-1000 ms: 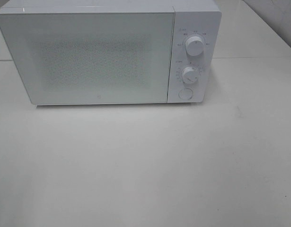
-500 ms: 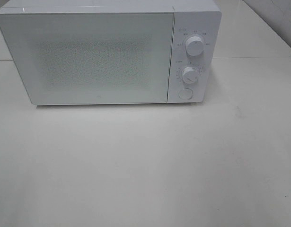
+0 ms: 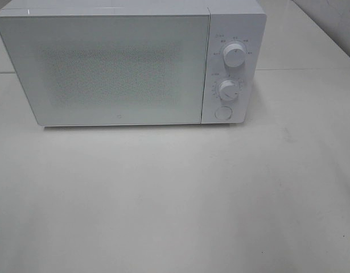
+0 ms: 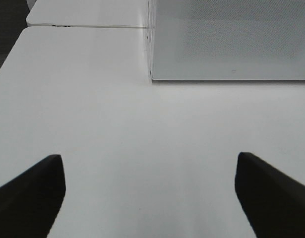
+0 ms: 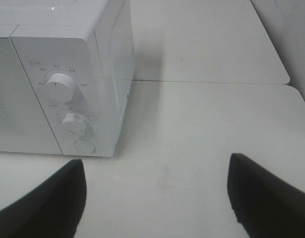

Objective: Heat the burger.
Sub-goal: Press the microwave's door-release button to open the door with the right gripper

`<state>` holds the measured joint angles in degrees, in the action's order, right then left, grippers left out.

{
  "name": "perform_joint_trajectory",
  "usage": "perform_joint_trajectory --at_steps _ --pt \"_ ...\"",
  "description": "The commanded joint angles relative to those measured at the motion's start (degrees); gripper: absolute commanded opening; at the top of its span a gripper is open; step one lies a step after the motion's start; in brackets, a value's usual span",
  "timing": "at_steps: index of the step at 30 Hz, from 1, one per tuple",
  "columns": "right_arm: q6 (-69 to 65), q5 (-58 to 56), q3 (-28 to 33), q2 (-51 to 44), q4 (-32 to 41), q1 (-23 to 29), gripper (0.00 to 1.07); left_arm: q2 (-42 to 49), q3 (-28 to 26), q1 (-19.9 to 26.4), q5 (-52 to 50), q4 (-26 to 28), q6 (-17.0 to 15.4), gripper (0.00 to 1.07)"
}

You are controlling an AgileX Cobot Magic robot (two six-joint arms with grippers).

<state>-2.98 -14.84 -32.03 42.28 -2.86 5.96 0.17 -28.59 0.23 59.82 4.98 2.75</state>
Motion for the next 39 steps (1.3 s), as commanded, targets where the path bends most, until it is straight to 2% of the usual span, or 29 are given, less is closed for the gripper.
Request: perform_joint_trajectory --at_steps 1,7,11,14,16,17,19,21,22,32,34,36,37,39 --pt "0.4 4.13 -0.46 2.64 -0.34 -0.17 0.76 1.26 0.23 -0.06 -0.69 0.57 -0.11 0.87" --pt "0.46 16.84 -0.34 11.86 -1.89 -0.17 0.76 1.26 0.23 -0.06 -0.69 0.57 -0.11 0.87" --pt "0.4 19.48 -0.34 14.09 -3.09 -0.17 0.76 1.26 0.23 -0.06 -0.69 0.57 -0.11 0.87" --pt "0.17 25.84 0.74 17.7 -3.38 -0.17 0.76 1.26 0.23 -0.06 -0.69 0.57 -0.11 0.87" --pt "0.17 35.7 3.5 20.68 -3.15 -0.17 0.76 1.26 0.23 -0.06 -0.69 0.57 -0.11 0.87" --pt "0.17 35.7 3.5 20.68 -3.15 -0.17 0.76 1.26 0.23 -0.06 -0.69 0.57 -0.11 0.87" --pt "0.57 47.04 7.05 24.75 -1.15 -0.17 0.76 1.26 0.23 -0.06 -0.69 0.57 -0.11 0.87" --pt "0.97 49.33 7.73 25.84 -0.8 -0.17 0.76 1.26 0.23 -0.06 -0.69 0.57 -0.11 0.87" --pt "2.98 54.26 9.51 28.19 0.0 -0.17 0.76 1.26 0.23 -0.06 -0.69 0.57 -0.11 0.87" --pt "3.38 60.28 11.34 36.9 1.83 0.17 0.76 1.26 0.23 -0.06 -0.69 0.57 -0.11 0.87" --pt "3.5 62.05 11.86 37.76 2.86 0.34 0.76 1.26 0.23 -0.06 -0.69 0.57 -0.11 0.87" --pt "6.76 68.53 14.15 40.51 10.54 3.95 0.76 1.26 0.23 -0.06 -0.69 0.57 -0.11 0.87" --pt "6.76 68.53 14.15 40.51 10.54 3.95 0.76 1.26 0.23 -0.06 -0.69 0.57 -0.11 0.87" --pt "10.03 70.53 15.18 42.23 16.27 8.19 0.76 1.26 0.23 -0.06 -0.69 0.57 -0.11 0.87"
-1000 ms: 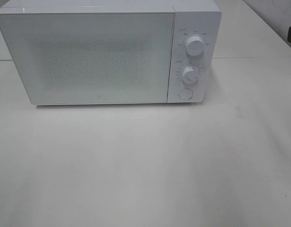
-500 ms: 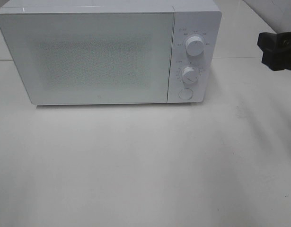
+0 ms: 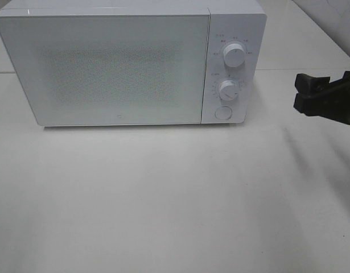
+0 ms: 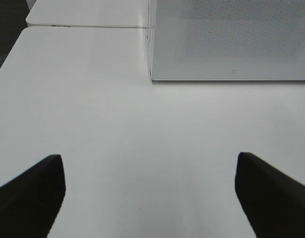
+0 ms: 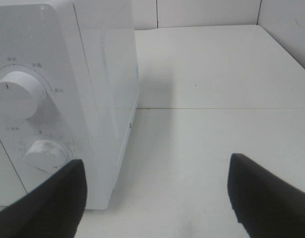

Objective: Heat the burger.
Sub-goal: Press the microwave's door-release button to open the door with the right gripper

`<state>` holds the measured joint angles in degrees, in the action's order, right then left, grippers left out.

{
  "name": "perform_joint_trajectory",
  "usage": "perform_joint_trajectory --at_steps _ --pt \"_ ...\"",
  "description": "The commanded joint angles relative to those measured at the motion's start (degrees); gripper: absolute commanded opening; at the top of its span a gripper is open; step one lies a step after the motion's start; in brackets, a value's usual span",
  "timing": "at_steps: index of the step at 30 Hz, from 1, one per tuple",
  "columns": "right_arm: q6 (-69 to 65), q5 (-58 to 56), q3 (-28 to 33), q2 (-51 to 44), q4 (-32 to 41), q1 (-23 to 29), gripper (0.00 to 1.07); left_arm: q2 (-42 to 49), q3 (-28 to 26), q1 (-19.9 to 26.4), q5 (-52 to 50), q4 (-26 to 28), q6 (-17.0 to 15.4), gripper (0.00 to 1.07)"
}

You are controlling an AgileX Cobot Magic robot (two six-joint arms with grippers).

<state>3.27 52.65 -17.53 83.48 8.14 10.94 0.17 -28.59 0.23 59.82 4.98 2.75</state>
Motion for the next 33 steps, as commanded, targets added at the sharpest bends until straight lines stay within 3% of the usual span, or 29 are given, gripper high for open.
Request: perform_joint_trajectory --at_steps 1,7,8,17,23,28,33 --pt "3.78 3.04 0.69 1.03 5.27 3.21 0.76 1.26 0.23 -0.06 -0.69 0.57 -0.11 0.87" --pt "6.82 3.55 0.86 4.07 14.27 11.97 0.76 1.26 0.23 -0.06 -0.69 0.57 -0.11 0.87" --pt "6.88 4.7 0.86 5.04 17.59 15.41 0.76 1.26 0.23 -0.06 -0.69 0.57 -0.11 0.87" --pt "6.88 11.52 0.46 10.03 28.13 28.02 0.76 1.26 0.23 -0.06 -0.69 0.57 -0.11 0.87" --pt "6.88 12.83 -0.57 12.83 33.52 33.29 0.76 1.26 0.23 -0.06 -0.69 0.57 -0.11 0.87" --pt "6.76 12.66 -1.95 14.15 33.86 34.55 0.75 1.26 0.23 -0.06 -0.69 0.52 -0.11 0.87" --pt "-1.26 12.72 -3.5 14.44 34.72 34.55 0.66 1.26 0.23 -0.06 -0.69 0.52 -0.11 0.87"
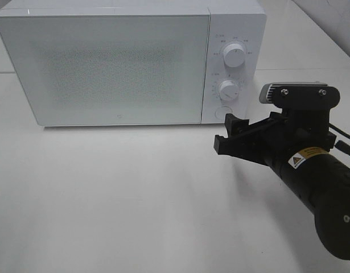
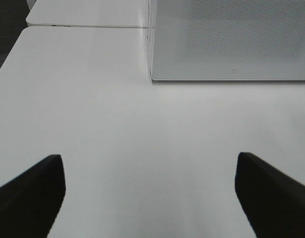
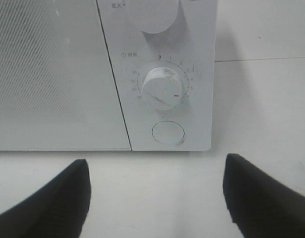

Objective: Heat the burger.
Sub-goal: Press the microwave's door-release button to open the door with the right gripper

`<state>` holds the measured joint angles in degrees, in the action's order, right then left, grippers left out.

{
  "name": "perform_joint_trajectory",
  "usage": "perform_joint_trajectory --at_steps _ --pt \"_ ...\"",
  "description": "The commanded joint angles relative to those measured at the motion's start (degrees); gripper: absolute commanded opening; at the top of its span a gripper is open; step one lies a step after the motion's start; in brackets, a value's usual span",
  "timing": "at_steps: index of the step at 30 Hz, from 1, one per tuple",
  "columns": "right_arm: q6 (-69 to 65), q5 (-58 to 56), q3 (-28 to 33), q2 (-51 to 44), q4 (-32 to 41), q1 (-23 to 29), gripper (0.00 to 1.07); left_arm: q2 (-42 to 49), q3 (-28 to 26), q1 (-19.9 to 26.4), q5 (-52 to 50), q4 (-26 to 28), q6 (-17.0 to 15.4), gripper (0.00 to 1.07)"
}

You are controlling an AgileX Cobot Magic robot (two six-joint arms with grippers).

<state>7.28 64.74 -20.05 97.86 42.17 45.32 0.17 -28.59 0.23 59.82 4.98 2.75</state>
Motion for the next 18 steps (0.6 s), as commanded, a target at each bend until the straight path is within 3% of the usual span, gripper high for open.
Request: perform_joint_trajectory --at_steps 1,4,7,8,10,16,18 --pt "-5.27 0.63 -0.97 0.06 0.69 0.17 0.66 1.26 0.23 -0.06 -0.69 0.52 -0.11 0.87" --pt "-15.24 0.52 -1.09 0.06 1.32 0.17 0.57 1.26 0.23 -0.06 -0.69 0.52 -0.11 0.87" --pt "-31.17 -0.97 -1.09 0.06 1.2 0.17 0.4 1.26 0.23 -0.06 -0.69 0.52 -0.11 0.87" --pt "-31.17 -0.97 -1.09 0.06 1.2 0.17 0.4 1.26 0.23 -0.06 -0.69 0.52 -0.11 0.87" --pt "-43.95 -3.09 -1.09 0.06 1.2 0.17 0.26 1.26 0.23 -0.06 -0.69 0.52 -0.11 0.87" --pt "-64.06 -8.77 -1.09 0.06 1.15 0.17 0.07 1.26 0.23 -0.06 -0.69 0.52 -0.11 0.87" --pt "-66.06 -9.57 -1.09 0.06 1.15 0.17 0.06 1.26 0.23 -0.06 -0.69 0.52 -0.11 0.87"
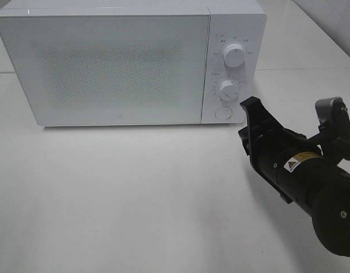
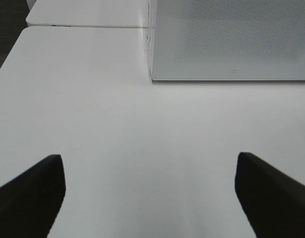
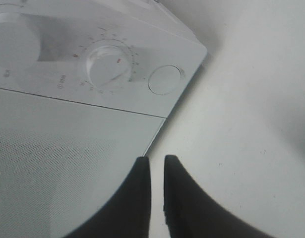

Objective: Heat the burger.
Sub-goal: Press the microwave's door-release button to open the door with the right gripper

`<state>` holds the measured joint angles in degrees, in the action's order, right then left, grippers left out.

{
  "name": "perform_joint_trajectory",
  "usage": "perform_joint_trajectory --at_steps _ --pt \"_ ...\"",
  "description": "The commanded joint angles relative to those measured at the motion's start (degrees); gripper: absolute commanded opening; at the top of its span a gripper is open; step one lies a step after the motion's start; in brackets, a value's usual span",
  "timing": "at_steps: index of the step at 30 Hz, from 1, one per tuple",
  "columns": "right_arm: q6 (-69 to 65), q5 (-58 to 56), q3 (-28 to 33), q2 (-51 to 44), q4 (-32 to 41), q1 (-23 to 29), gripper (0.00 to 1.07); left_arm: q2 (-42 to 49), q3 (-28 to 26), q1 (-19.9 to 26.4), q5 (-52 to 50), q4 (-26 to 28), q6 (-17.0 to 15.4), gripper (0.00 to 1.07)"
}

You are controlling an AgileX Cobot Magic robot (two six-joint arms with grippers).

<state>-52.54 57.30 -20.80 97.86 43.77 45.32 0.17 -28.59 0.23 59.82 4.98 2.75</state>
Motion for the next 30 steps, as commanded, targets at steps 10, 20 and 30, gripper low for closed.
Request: perform_joint_trajectory --at_steps 10,20,30 --pt "-19.25 -3.32 -0.92 0.74 -0.17 0.17 0.0 1.26 0.23 -0.06 -0.69 0.52 -0.11 0.87" --pt "-20.51 -1.43 -5.16 5.79 2.41 -0.97 0.0 1.26 0.23 -0.06 -0.69 0.52 -0.11 0.87" --pt "-19.88 -0.69 -11.46 9.17 1.49 -5.96 0.0 1.26 0.23 -0.06 -0.69 0.52 -0.11 0.87"
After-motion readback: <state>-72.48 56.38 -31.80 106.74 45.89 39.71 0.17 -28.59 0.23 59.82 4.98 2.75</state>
